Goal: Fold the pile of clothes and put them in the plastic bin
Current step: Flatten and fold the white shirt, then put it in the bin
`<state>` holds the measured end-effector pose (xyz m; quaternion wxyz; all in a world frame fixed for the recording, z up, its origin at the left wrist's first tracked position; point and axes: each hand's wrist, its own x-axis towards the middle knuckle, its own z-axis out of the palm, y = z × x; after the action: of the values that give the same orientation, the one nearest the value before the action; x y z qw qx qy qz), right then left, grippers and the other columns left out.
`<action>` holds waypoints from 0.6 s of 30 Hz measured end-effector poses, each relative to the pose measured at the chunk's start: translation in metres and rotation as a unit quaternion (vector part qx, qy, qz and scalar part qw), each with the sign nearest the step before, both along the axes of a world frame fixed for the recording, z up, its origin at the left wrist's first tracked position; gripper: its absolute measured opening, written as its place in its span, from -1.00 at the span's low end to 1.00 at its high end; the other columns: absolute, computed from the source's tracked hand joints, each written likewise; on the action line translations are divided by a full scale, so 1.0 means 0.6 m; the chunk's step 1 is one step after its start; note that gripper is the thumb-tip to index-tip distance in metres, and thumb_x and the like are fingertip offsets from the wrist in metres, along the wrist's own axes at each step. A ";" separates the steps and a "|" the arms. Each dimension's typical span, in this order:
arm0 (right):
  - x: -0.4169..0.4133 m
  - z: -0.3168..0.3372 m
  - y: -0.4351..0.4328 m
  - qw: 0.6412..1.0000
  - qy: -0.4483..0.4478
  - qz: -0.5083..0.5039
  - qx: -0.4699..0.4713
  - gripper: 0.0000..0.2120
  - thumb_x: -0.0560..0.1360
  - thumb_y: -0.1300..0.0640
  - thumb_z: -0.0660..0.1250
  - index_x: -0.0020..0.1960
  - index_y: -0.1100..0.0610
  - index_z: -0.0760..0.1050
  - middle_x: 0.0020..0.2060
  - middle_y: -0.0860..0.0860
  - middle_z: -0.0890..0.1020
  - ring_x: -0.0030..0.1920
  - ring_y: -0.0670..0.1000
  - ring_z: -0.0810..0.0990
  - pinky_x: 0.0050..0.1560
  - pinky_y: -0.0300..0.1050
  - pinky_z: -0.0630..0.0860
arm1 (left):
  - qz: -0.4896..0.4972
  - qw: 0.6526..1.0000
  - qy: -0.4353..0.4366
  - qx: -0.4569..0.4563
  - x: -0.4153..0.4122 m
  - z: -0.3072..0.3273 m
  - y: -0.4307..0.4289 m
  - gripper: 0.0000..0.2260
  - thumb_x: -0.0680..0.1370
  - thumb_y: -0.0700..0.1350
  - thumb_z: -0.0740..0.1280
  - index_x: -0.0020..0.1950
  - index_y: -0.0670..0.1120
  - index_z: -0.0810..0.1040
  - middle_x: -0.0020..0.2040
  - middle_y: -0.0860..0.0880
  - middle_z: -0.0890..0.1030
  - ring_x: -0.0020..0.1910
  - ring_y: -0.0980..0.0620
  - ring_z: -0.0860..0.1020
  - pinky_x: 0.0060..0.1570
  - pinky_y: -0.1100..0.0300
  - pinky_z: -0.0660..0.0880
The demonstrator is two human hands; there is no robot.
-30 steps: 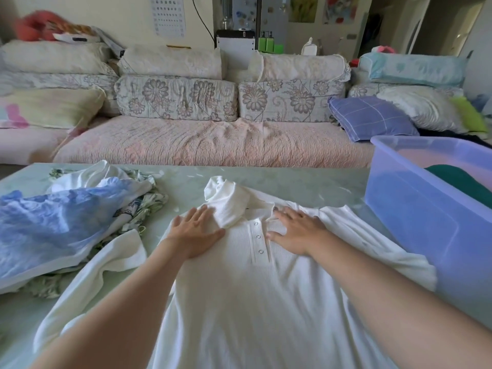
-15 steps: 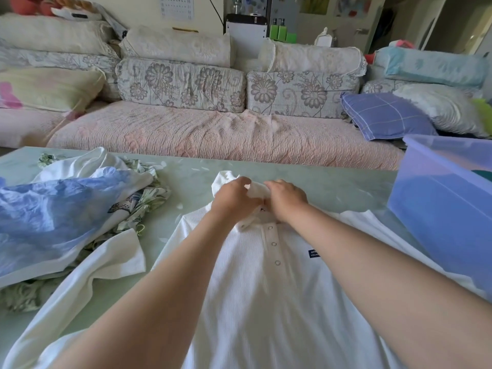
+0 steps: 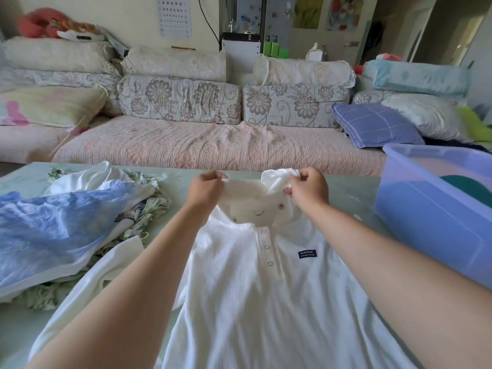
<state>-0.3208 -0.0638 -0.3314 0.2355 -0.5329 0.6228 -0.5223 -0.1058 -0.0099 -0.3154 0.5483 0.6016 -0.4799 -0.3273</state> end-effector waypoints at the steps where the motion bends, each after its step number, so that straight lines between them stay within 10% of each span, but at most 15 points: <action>1: -0.008 -0.002 0.017 1.000 0.021 0.022 0.001 -0.96 0.43 0.15 0.36 -0.17 0.09 0.51 -0.31 -0.06 0.65 -0.27 -0.03 0.64 -0.18 -0.10 0.54 | -0.016 1.000 -0.012 0.012 0.000 -0.001 0.014 -0.67 0.45 -0.39 0.09 -0.30 -0.05 0.53 -0.39 0.00 0.46 -0.38 0.05 0.38 -0.48 0.31 0.27; 4: -0.036 -0.009 0.076 0.982 0.130 0.133 0.019 -0.86 0.35 0.28 0.35 -0.30 0.07 0.48 -0.37 -0.09 0.56 -0.30 -0.03 0.50 -0.24 -0.16 0.42 | -0.106 0.960 -0.234 0.110 0.011 -0.014 0.040 -0.72 0.50 -0.34 0.16 -0.15 -0.09 0.63 -0.25 0.01 0.55 -0.23 0.03 0.46 -0.27 0.26 0.38; 7: -0.068 -0.011 0.129 0.906 0.335 0.232 0.113 -0.87 0.34 0.24 0.32 -0.34 0.05 0.49 -0.37 -0.11 0.56 -0.26 -0.05 0.51 -0.23 -0.18 0.42 | -0.240 0.783 -0.491 0.295 0.014 -0.018 0.064 -0.73 0.55 -0.20 0.20 0.09 -0.14 0.67 -0.02 -0.03 0.66 -0.11 0.03 0.55 -0.17 0.29 0.43; 9: -0.083 -0.013 0.153 0.833 0.460 0.246 0.184 -0.89 0.32 0.18 0.27 -0.29 0.10 0.57 -0.32 -0.05 0.64 -0.21 0.00 0.60 -0.22 -0.12 0.50 | -0.241 0.724 -0.562 0.319 0.007 -0.022 0.082 -0.73 0.53 -0.19 0.22 0.10 -0.20 0.67 -0.11 -0.06 0.66 -0.16 0.04 0.50 -0.22 0.26 0.39; 14: -0.067 -0.012 0.192 0.876 0.446 0.149 0.108 -0.72 0.46 0.19 0.20 -0.42 0.05 0.30 -0.34 -0.04 0.44 -0.17 0.09 0.49 -0.34 -0.16 0.27 | -0.072 0.864 -0.490 0.093 -0.027 -0.031 0.092 -0.77 0.55 -0.20 0.20 0.12 -0.13 0.60 0.10 -0.12 0.62 0.07 -0.11 0.57 0.04 0.14 0.49; 18: -0.041 -0.025 0.187 0.932 0.332 0.127 0.068 -0.88 0.53 0.10 0.25 0.06 0.04 0.49 0.14 0.03 0.47 0.14 0.11 0.53 0.10 -0.10 0.43 | -0.144 0.915 -0.369 0.077 -0.073 -0.045 0.100 -0.65 0.57 -0.03 0.31 0.36 -0.03 0.50 0.27 -0.02 0.57 0.24 -0.05 0.52 0.19 0.17 0.38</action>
<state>-0.3456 0.0483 -0.3467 0.1152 -0.7331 0.6269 -0.2373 -0.1497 0.0498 -0.3425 0.2314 0.6442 -0.7030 -0.1931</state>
